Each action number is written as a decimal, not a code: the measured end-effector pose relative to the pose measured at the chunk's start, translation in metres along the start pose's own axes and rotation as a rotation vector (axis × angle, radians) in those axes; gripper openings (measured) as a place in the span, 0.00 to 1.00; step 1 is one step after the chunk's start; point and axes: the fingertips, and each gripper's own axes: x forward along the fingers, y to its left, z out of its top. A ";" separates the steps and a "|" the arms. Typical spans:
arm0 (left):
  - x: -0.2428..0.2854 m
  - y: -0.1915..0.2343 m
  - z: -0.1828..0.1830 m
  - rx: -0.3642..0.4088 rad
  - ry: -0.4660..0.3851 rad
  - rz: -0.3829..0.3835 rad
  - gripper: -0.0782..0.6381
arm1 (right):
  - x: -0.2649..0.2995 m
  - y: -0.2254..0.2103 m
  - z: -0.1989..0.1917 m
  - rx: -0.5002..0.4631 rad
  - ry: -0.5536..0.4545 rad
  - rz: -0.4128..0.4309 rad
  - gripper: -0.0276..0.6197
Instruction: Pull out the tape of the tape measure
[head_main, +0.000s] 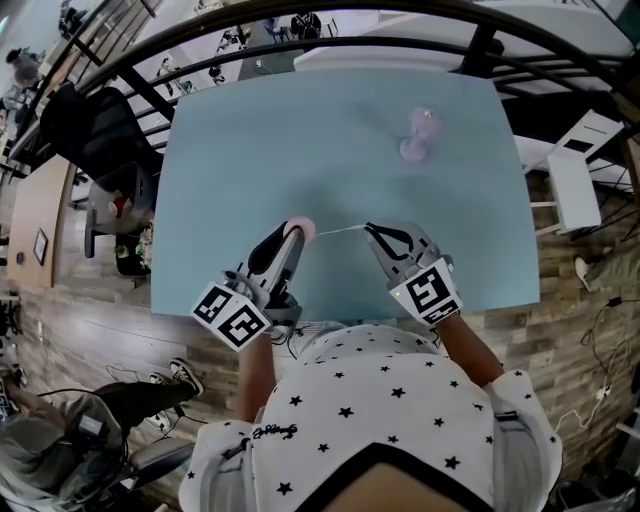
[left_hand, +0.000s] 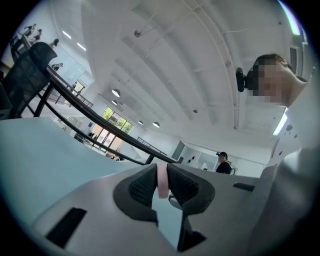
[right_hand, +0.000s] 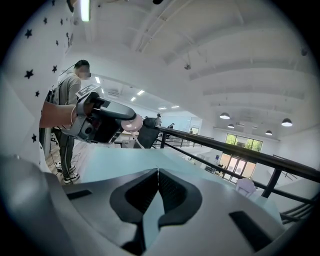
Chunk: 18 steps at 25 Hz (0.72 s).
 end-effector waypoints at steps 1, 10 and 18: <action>0.001 0.000 0.000 0.003 0.001 -0.001 0.23 | 0.000 -0.002 -0.001 -0.002 0.003 -0.006 0.05; 0.002 0.003 0.012 0.021 -0.018 0.015 0.23 | -0.006 -0.029 -0.011 0.022 0.033 -0.068 0.05; 0.003 0.000 0.015 0.033 -0.037 0.030 0.23 | -0.016 -0.046 -0.020 0.035 0.046 -0.108 0.05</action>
